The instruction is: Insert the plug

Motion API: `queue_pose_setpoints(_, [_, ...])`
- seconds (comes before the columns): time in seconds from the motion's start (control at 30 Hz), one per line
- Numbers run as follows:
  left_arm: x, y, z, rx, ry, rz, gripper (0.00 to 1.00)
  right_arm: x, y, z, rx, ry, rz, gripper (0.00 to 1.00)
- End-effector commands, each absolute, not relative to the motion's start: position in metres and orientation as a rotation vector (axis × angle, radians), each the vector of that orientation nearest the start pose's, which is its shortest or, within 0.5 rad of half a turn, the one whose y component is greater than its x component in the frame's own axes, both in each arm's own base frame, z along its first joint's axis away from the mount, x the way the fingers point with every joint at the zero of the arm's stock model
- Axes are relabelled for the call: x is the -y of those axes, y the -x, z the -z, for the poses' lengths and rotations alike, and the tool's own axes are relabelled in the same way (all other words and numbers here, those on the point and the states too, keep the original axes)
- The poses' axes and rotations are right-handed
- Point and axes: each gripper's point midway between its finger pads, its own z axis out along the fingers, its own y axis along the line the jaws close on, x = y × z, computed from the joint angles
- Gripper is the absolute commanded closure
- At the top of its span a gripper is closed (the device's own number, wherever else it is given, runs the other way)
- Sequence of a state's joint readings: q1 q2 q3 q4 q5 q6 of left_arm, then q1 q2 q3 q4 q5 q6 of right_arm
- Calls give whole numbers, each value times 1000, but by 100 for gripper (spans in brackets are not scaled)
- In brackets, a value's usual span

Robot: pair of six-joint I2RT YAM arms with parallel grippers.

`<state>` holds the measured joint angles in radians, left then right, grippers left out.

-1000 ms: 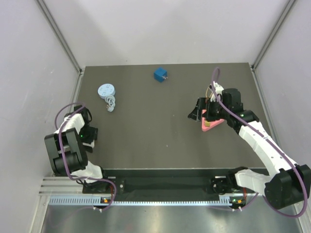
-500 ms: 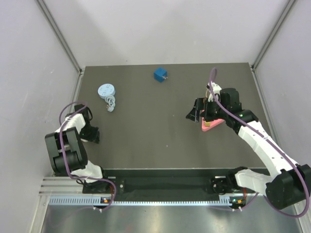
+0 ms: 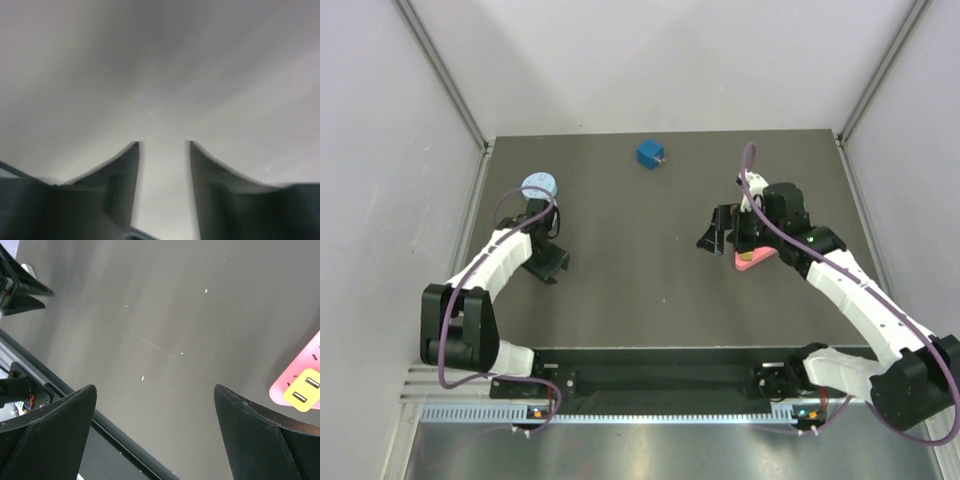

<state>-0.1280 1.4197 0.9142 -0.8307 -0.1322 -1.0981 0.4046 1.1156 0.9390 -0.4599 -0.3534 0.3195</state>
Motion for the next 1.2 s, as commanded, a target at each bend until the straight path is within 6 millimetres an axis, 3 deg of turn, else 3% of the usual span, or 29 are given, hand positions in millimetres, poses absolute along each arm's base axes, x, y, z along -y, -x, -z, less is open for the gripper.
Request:
queue_pose_setpoints(0.0, [20,-258,-85,-2440,1364,-134,47,-201,-272,-224,-2174,311,-785,0])
queue_pose_setpoints(0.03, [10,-263,-95,-2399,1358,-178,30,-201,-271,-225,-2171,311,-787,0])
queue_pose_setpoints(0.07, [-8,-259,-101,-2356,1344,-304,26,-203,-270,-226,-2165,318,-790,0])
queue_pose_setpoints(0.13, [-29,-262,-114,-2305,1362,-362,17,-205,-267,-226,-2161,320,-799,0])
queue_pose_setpoints(0.37, [-85,-260,-109,-2239,1519,-328,11,-221,-264,-224,-2137,365,-855,0])
queue_pose_setpoints(0.53, [-122,-250,-100,-2176,1573,-502,10,-230,-266,-218,-2142,415,-881,0])
queue_pose_setpoints(0.67, [-128,-256,-85,-2176,1607,-467,9,-235,-267,-217,-2134,451,-899,0])
queue_pose_setpoints(0.9, [-131,-242,-42,-2261,1679,-549,12,-239,-269,-212,-2126,496,-904,0])
queue_pose_setpoints(1.1, [-123,-252,-26,-2283,1681,-456,27,-237,-266,-209,-2152,507,-897,0])
queue_pose_setpoints(1.13, [-121,-255,-26,-2287,1674,-431,32,-237,-266,-209,-2152,506,-894,0])
queue_pose_setpoints(1.17, [-118,-254,-25,-2299,1672,-407,45,-236,-265,-210,-2154,496,-895,0])
